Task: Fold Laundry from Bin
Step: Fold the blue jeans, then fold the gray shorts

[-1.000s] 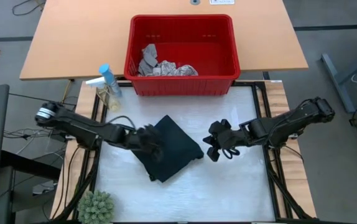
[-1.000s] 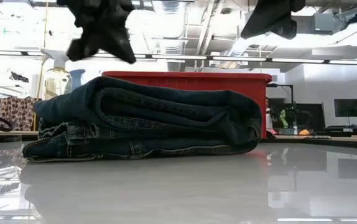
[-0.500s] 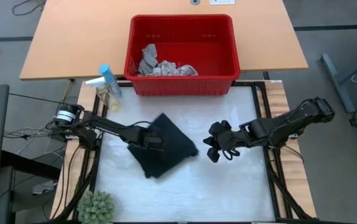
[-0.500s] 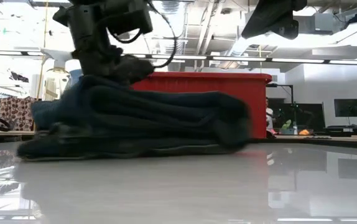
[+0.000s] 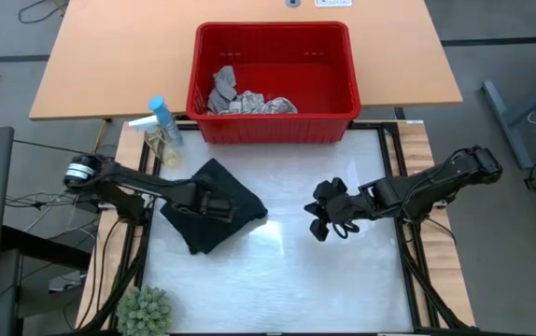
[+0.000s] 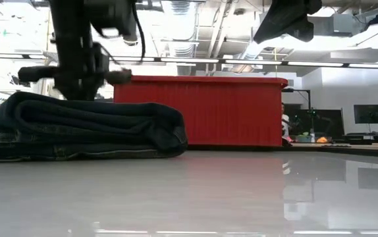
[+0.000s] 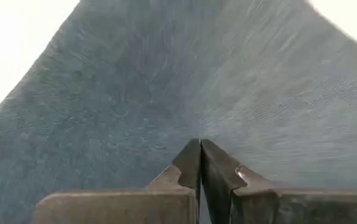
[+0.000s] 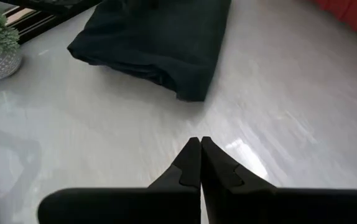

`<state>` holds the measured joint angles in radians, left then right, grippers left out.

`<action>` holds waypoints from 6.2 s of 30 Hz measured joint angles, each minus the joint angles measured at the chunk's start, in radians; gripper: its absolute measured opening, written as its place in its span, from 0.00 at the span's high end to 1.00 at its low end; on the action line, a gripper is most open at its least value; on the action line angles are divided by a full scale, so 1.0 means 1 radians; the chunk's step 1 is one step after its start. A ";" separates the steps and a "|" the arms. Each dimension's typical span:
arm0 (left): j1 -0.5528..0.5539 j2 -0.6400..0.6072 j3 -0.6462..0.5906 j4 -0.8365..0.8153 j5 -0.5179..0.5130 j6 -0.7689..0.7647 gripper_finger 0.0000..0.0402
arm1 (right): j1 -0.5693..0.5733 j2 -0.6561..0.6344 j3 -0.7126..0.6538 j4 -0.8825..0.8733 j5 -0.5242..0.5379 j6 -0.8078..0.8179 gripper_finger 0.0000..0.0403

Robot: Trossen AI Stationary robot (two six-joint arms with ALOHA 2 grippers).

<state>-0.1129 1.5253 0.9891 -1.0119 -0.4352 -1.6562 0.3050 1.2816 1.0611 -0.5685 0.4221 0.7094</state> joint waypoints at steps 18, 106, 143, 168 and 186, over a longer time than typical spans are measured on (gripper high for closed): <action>0.126 -0.003 0.054 0.554 0.144 0.669 1.00 | 0.008 0.000 0.000 0.001 0.000 0.007 0.93; 0.488 0.060 -0.136 0.340 0.188 0.724 1.00 | -0.046 -0.001 0.015 0.053 -0.006 -0.034 0.93; 0.403 -0.721 -0.120 1.082 0.331 1.163 0.90 | -0.288 -0.003 0.284 0.084 -0.004 -0.533 0.79; 0.622 -0.085 0.674 0.715 0.265 1.653 0.52 | -0.845 -0.002 0.587 -0.166 0.000 -1.028 0.44; 0.976 0.406 1.102 0.336 0.112 1.558 0.52 | -1.179 0.001 0.586 -0.204 -0.505 -1.025 0.44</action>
<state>0.8636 1.9315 2.0910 -0.6758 -0.3233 -0.0979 -0.8737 1.2823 1.6468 -0.7720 -0.0834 -0.3157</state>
